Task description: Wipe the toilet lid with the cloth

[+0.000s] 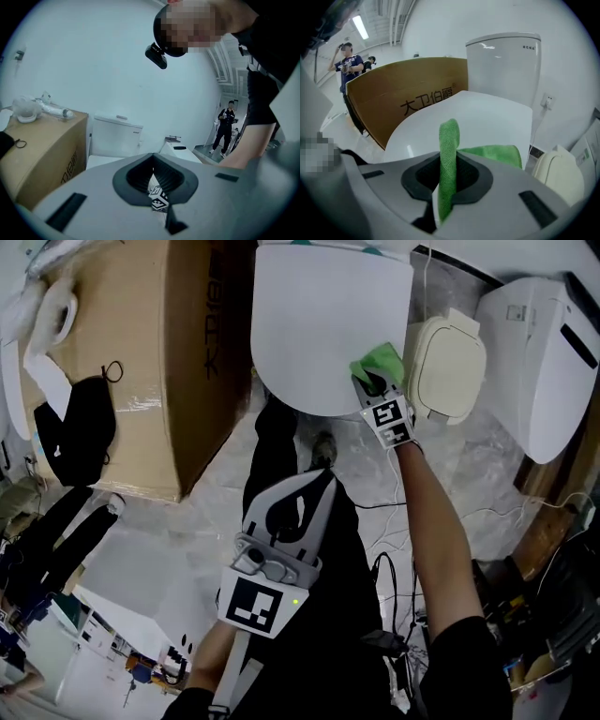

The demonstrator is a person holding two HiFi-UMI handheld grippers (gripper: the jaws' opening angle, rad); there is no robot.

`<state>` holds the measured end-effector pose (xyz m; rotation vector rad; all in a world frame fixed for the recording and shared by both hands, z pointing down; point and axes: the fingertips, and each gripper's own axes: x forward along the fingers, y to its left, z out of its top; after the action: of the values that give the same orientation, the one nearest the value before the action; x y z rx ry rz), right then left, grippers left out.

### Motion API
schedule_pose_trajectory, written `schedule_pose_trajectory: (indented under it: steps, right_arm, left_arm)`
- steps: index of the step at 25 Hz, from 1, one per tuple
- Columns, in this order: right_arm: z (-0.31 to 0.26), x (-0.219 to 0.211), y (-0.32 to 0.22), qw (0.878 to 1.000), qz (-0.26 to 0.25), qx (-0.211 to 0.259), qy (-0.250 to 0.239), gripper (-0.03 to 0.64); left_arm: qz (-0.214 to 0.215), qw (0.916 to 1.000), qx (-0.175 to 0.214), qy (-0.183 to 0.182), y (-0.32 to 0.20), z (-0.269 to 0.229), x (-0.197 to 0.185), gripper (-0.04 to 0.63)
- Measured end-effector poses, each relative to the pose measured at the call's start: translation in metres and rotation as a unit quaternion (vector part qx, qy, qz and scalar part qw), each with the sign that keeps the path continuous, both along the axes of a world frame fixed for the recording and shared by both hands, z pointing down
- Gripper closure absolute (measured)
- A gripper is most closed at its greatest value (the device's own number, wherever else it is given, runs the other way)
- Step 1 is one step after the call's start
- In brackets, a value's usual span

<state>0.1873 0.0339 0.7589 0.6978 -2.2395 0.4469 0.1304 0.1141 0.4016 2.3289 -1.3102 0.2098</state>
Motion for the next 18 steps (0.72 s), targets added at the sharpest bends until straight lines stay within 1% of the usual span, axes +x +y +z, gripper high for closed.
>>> schedule_pose_trajectory:
  steps: [2, 4, 8, 10, 12, 14, 16, 18]
  right_arm:
    - [-0.001, -0.001, 0.0, 0.999, 0.044, -0.014, -0.013, 0.566]
    - [0.0, -0.007, 0.006, 0.996, 0.075, -0.036, -0.027, 0.566]
    - [0.001, -0.035, 0.039, 0.988, 0.103, -0.096, -0.064, 0.566]
    - [-0.002, -0.052, 0.057, 0.978, 0.124, -0.13, -0.102, 0.566]
    - [-0.011, -0.065, 0.066, 0.962, 0.163, -0.157, -0.152, 0.566]
    - [-0.027, -0.073, 0.069, 0.951, 0.194, -0.154, -0.188, 0.566]
    - [-0.048, -0.08, 0.07, 0.947, 0.206, -0.14, -0.204, 0.566]
    - [-0.072, -0.086, 0.069, 0.945, 0.214, -0.13, -0.21, 0.566]
  left_arm:
    - [-0.008, 1.0, 0.001, -0.001, 0.009, -0.005, -0.001, 0.592]
    - [-0.016, 0.9999, -0.001, -0.005, 0.02, -0.008, -0.006, 0.592]
    - [-0.041, 0.999, -0.01, -0.012, 0.038, -0.013, -0.025, 0.592]
    - [-0.051, 0.9985, -0.009, -0.014, 0.042, -0.018, -0.034, 0.592]
    - [-0.058, 0.9982, -0.006, -0.017, 0.044, -0.023, -0.043, 0.592]
    - [-0.063, 0.9978, -0.004, -0.019, 0.048, -0.028, -0.054, 0.592]
    - [-0.067, 0.9976, -0.003, -0.02, 0.054, -0.034, -0.068, 0.592]
    - [-0.071, 0.9973, -0.002, -0.018, 0.06, -0.042, -0.083, 0.592]
